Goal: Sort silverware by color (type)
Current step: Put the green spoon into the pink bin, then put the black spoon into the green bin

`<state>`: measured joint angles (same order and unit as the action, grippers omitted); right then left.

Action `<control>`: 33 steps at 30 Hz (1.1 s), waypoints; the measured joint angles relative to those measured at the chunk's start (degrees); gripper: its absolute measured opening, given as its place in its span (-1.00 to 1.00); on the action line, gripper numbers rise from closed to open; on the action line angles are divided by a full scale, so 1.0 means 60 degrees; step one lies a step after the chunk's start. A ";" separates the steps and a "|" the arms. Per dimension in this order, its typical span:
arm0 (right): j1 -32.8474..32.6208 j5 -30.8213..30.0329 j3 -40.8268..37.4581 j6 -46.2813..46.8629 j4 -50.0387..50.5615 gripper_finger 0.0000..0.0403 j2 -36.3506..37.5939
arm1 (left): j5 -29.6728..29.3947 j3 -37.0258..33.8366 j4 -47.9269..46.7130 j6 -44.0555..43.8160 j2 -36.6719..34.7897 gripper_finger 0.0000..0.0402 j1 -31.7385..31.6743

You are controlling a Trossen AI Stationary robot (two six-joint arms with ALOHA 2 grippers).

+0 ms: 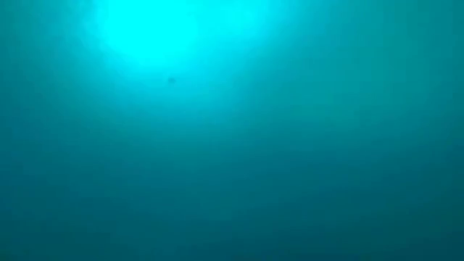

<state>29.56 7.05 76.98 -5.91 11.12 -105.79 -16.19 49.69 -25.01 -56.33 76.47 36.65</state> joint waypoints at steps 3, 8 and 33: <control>0.0000 0.0000 0.0562 -0.0206 0.0867 -0.77 -0.0251 | 0.0000 0.0000 0.0002 -0.0052 0.0000 -0.20 -0.0001; -0.0002 0.0140 0.0876 -0.0530 0.2013 -0.75 -0.0265 | 0.0000 0.0000 0.0007 -0.0052 0.0000 -0.20 -0.0001; -0.3193 0.0048 -0.0791 0.1866 0.5865 -0.34 0.3510 | 0.0040 0.0000 0.0006 0.0333 0.0000 -0.20 0.0010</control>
<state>10.40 7.34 72.24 5.28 46.31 -84.73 -15.94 49.69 -24.97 -54.33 76.47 36.71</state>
